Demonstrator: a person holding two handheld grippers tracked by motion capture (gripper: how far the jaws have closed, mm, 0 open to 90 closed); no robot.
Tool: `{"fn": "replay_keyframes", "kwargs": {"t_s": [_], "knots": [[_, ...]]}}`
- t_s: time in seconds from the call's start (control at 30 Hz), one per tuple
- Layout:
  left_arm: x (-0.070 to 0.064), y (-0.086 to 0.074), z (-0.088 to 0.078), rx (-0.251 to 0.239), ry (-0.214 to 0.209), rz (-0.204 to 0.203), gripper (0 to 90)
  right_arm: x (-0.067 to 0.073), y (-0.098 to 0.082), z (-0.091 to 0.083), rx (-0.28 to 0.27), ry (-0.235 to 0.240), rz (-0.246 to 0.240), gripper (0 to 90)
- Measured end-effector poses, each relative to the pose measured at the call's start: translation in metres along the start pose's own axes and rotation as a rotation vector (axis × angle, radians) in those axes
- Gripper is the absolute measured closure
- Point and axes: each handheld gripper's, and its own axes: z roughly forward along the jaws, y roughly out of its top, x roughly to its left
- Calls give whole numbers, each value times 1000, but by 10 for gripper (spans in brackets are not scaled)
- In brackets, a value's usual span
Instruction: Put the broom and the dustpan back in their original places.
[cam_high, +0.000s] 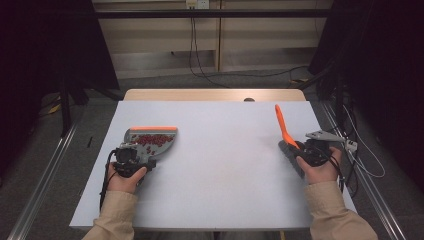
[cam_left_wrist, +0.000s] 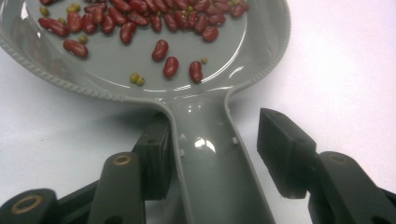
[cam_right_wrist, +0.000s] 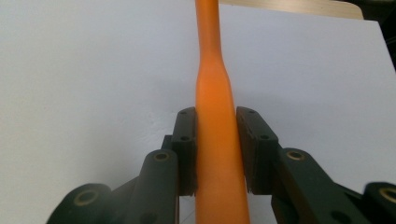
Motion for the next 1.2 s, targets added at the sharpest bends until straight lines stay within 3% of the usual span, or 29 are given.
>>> {"fn": "replay_keyframes", "kwargs": {"t_s": [0.27, 0.4, 0.5, 0.57, 0.77, 1.07, 1.2], "knots": [[-2, -1, -7, -9, -33, 10, 431, 13, 0, 2, -7, 34, 4, 681], [-2, -1, -10, -28, -47, 8, 378, 20, 0, 5, -12, 89, 20, 658], [-3, -1, -12, -43, -67, 7, 313, 27, 0, 6, -37, 139, 35, 590], [-5, -2, -12, -55, -66, 23, 242, 30, 0, 7, -54, 157, 50, 533], [-6, -1, -17, -106, -69, 62, 166, 36, -2, 6, -94, 210, 41, 416], [-6, 0, -27, -207, -155, 128, 89, 42, -7, 7, -98, 255, -1, 270], [-6, 0, -32, -227, -197, 149, 77, 44, -9, 5, -102, 264, -29, 250]]}}
